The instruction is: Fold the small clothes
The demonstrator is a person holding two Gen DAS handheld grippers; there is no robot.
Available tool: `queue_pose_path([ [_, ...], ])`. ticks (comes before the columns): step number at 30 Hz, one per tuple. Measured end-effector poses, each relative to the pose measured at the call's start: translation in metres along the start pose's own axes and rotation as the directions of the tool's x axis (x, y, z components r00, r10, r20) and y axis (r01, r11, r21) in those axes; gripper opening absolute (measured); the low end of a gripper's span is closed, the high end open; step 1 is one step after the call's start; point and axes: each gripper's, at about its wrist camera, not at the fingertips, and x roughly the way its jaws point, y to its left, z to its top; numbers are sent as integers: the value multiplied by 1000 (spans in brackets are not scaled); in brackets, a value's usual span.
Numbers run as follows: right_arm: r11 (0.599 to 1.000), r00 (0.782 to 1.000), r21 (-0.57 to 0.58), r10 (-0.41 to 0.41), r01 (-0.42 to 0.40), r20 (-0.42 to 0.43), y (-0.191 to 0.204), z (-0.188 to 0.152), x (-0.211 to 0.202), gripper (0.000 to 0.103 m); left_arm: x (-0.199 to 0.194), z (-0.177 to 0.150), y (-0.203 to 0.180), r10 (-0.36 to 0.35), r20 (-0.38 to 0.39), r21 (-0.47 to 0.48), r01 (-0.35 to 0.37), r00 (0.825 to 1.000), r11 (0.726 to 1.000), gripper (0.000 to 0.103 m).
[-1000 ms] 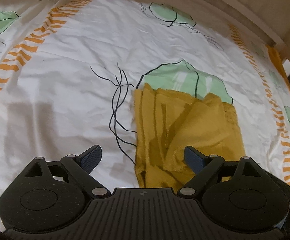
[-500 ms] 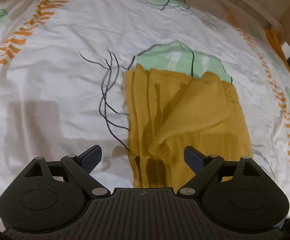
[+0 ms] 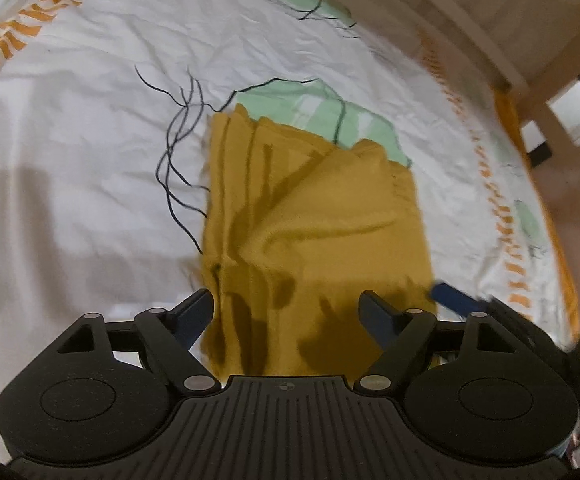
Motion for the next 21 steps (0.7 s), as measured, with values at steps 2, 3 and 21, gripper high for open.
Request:
queue_pose_path([
  [2, 999, 1000, 48, 12, -12, 2, -8, 6, 9, 73, -3, -7, -3, 0, 8, 19, -1, 1000, 1000, 78],
  [3, 998, 1000, 62, 6, -6, -2, -12, 8, 14, 73, -3, -11, -5, -1, 10, 32, 1, 1000, 999, 77],
  [21, 953, 987, 298, 102, -61, -124, -47, 61, 105, 71, 29, -23, -2, 7, -60, 48, -4, 998, 999, 70],
])
